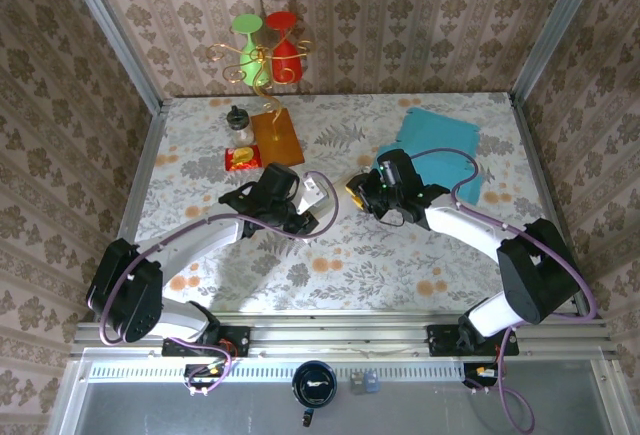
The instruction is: Fold the paper box
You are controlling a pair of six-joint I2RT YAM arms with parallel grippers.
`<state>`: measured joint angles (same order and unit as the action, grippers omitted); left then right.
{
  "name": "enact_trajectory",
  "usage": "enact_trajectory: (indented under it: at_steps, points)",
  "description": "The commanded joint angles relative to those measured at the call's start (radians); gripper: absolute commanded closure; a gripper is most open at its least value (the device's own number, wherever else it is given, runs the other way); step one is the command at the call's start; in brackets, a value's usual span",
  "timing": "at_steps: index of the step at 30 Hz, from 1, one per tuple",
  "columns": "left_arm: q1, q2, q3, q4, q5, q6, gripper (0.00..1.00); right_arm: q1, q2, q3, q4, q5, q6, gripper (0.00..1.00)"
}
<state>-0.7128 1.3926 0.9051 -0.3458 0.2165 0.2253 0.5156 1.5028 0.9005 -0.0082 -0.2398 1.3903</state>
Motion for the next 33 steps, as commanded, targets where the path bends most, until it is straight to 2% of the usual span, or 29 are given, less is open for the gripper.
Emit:
enact_trajectory:
  at_steps: [1, 6, 8, 11, 13, 18, 21, 27, 33]
  points:
    - [-0.010, -0.002, 0.029, -0.003, 0.010, 0.022, 0.69, 0.008, 0.006, 0.007, -0.116, 0.016, -0.002, 0.69]
    - [-0.008, -0.007, 0.032, -0.019, 0.047, 0.087, 0.75, -0.017, -0.067, 0.042, -0.178, 0.024, -0.144, 0.61]
    - [-0.005, -0.022, 0.027, -0.028, 0.089, 0.136, 0.75, -0.045, -0.137, 0.069, -0.231, 0.037, -0.278, 0.58]
    - [-0.001, -0.049, 0.017, -0.047, 0.173, 0.223, 0.74, -0.097, -0.252, 0.103, -0.332, 0.050, -0.561, 0.55]
    - [0.006, -0.062, 0.014, -0.067, 0.233, 0.280, 0.73, -0.151, -0.334, 0.086, -0.379, 0.010, -0.735, 0.55]
    - [0.035, -0.052, 0.047, -0.159, 0.328, 0.385, 0.72, -0.309, -0.489, 0.043, -0.508, -0.151, -1.059, 0.54]
    - [0.039, -0.026, 0.084, -0.243, 0.360, 0.458, 0.72, -0.324, -0.518, 0.056, -0.621, -0.183, -1.234, 0.55]
    - [0.042, 0.023, 0.128, -0.321, 0.360, 0.519, 0.72, -0.325, -0.451, 0.070, -0.675, -0.232, -1.342, 0.57]
    - [0.045, 0.061, 0.162, -0.371, 0.364, 0.544, 0.72, -0.297, -0.341, 0.144, -0.720, -0.298, -1.415, 0.52]
